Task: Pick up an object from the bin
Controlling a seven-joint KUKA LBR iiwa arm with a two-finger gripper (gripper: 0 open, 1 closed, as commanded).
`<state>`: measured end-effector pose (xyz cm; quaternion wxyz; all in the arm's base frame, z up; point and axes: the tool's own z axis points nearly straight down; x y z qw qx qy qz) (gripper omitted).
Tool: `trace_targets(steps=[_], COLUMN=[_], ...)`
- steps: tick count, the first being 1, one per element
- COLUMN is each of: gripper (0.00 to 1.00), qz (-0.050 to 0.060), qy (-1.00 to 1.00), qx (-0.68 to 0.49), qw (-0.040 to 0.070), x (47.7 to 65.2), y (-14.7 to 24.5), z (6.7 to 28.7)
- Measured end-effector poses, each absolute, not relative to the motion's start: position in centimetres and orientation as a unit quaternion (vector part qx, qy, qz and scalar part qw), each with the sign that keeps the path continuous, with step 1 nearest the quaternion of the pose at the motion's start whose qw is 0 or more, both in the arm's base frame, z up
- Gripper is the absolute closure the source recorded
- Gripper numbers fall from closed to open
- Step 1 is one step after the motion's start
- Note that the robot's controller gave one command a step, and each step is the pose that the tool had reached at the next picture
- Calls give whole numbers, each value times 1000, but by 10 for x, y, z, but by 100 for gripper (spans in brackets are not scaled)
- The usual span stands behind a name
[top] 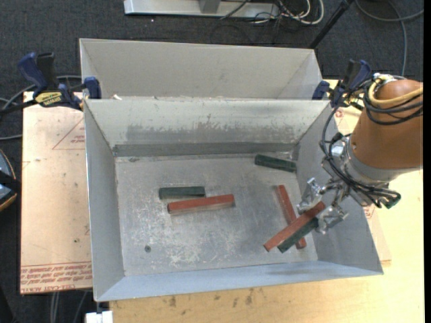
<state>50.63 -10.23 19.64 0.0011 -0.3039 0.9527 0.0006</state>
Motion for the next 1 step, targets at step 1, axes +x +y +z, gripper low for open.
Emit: trace_targets(steps=[1], gripper=[100], qz=[1], qy=[934], qx=[-357], qw=[0], x=[506], y=[-108], z=[246])
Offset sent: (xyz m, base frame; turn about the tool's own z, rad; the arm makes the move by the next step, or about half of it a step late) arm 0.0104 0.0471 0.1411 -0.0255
